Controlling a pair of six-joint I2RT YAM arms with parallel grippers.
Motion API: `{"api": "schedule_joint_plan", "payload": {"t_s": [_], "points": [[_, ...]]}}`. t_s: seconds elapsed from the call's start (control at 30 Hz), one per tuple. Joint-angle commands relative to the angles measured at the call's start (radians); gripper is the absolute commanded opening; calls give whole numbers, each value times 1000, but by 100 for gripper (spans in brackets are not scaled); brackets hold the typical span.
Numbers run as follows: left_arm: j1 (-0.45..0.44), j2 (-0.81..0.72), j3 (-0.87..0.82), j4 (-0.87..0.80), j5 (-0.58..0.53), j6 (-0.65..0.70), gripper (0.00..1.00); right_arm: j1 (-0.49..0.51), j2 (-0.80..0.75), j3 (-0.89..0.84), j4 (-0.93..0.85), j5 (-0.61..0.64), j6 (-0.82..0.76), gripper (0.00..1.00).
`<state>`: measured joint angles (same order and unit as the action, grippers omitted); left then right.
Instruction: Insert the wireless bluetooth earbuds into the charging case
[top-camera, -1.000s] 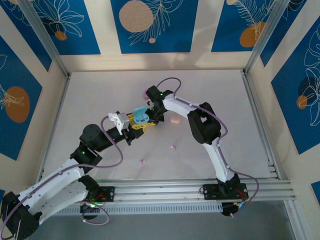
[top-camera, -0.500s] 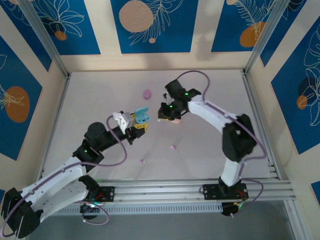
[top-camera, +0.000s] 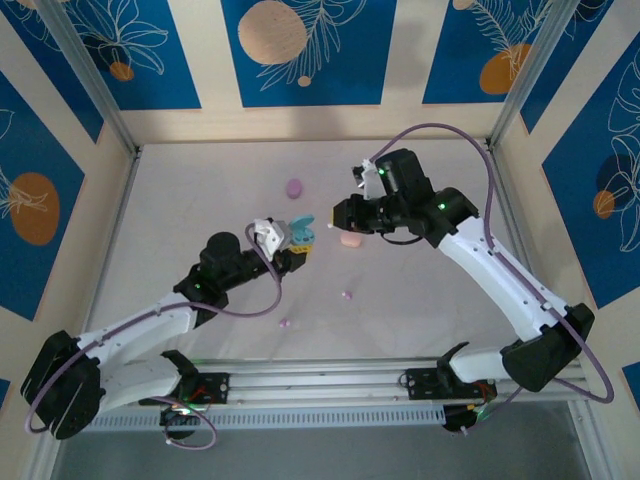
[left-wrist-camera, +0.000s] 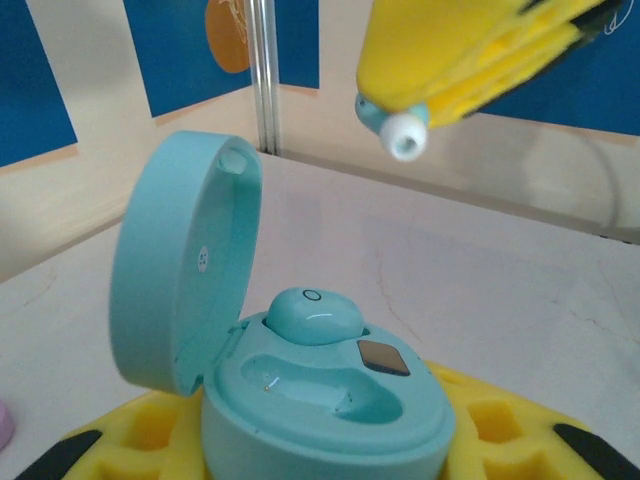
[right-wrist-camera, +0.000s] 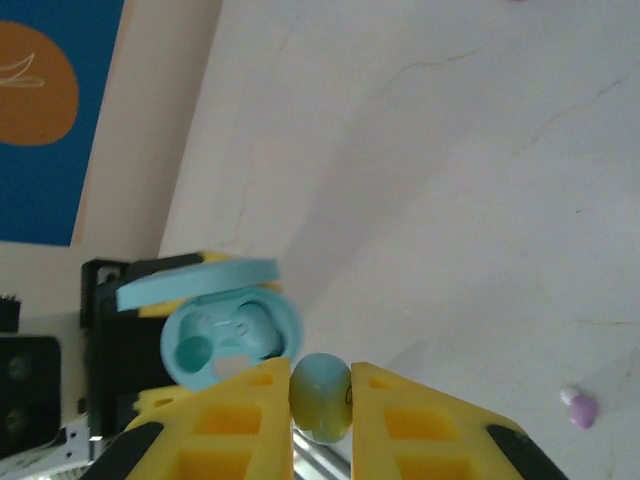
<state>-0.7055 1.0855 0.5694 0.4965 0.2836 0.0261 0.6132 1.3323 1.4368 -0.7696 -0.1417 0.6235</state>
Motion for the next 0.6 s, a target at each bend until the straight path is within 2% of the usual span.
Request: {"api": "schedule_joint_plan", "payload": {"t_s": [0.0,0.57], "points": [[-14,15,48,82,18,21,23,39,10,43,-41,-39,-28,19],[-33,30,59,74,13,26,23,117,95,133,-39,13,-41,20]]}}
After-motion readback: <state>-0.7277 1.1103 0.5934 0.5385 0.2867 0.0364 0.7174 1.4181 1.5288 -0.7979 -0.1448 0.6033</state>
